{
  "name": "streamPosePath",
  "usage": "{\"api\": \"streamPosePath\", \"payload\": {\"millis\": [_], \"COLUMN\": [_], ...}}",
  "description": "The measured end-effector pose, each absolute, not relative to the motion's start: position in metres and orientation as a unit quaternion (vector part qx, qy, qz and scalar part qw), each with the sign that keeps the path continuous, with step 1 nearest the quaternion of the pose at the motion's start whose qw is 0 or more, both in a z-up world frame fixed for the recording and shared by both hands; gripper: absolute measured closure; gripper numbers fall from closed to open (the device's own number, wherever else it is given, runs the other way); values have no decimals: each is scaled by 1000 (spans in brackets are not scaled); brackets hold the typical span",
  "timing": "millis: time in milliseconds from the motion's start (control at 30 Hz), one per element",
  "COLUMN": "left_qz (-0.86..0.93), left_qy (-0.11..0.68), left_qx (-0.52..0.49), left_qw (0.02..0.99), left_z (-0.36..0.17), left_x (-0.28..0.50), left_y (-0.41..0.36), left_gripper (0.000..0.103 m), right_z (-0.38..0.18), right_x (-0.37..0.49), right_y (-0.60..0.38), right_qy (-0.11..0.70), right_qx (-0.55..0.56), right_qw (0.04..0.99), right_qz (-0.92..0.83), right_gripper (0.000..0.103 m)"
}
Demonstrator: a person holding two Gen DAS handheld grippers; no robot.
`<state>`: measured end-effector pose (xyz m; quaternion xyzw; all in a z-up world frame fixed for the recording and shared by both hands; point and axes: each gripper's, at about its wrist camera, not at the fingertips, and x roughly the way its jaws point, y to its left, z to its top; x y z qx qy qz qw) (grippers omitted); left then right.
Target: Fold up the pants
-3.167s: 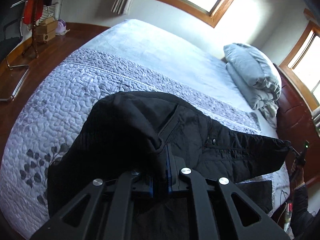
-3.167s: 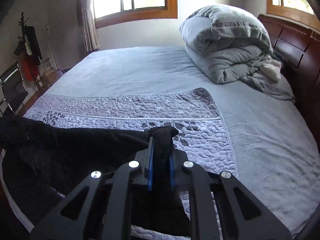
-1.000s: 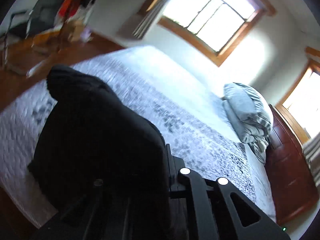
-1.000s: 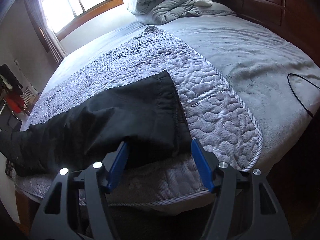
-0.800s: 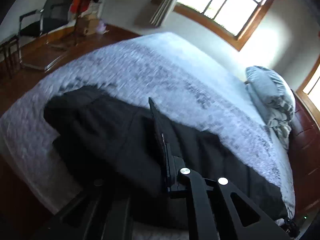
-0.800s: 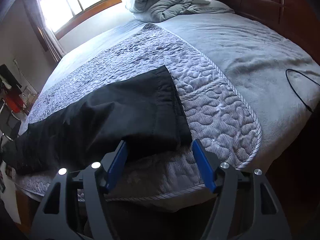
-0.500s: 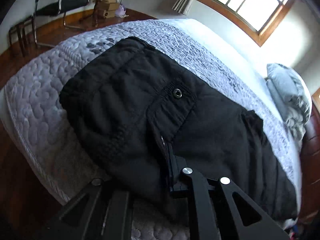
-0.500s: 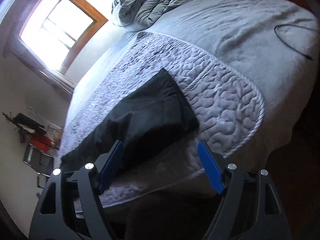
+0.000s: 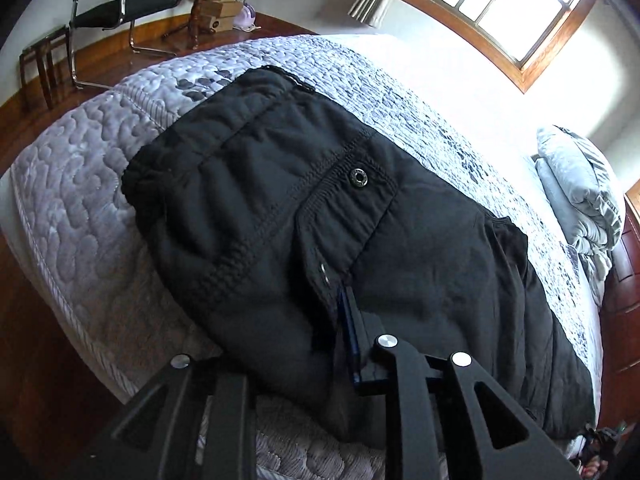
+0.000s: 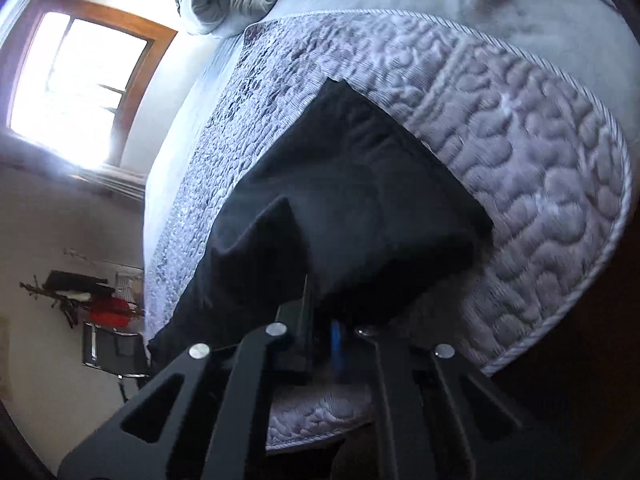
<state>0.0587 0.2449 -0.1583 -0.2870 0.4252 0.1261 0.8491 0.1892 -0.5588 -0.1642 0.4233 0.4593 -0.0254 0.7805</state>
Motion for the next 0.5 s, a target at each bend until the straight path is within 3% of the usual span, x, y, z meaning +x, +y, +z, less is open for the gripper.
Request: {"api": "streamPosePath", "payload": {"millis": [100,200,300,400,500], "left_qz": [130,134,135,135,135], "left_qy": [421,412,410,418,424], "left_qx": [-303,-322,-328,-322,-315], "left_qw": [845,842,840,839,838], "left_z": [-161,-165,-167,-167,-167], "left_x": [62,58,56,59,62], "left_y": [246,249,249,249,249], "left_gripper": [82,81,81,81,80], "right_z": [-118,-55,-28,-67,-147], "right_x": [223,232,219,207,199], "right_y": [-542,-520,-514,-532,-555], "right_qy": [425,327,275,341,452], "right_qx": [395,355,327,327,354], "right_qw": [814,866,886,876,819], "right_qz": [22,131,180,96,-1], "right_gripper": [100,101,101,101,100]}}
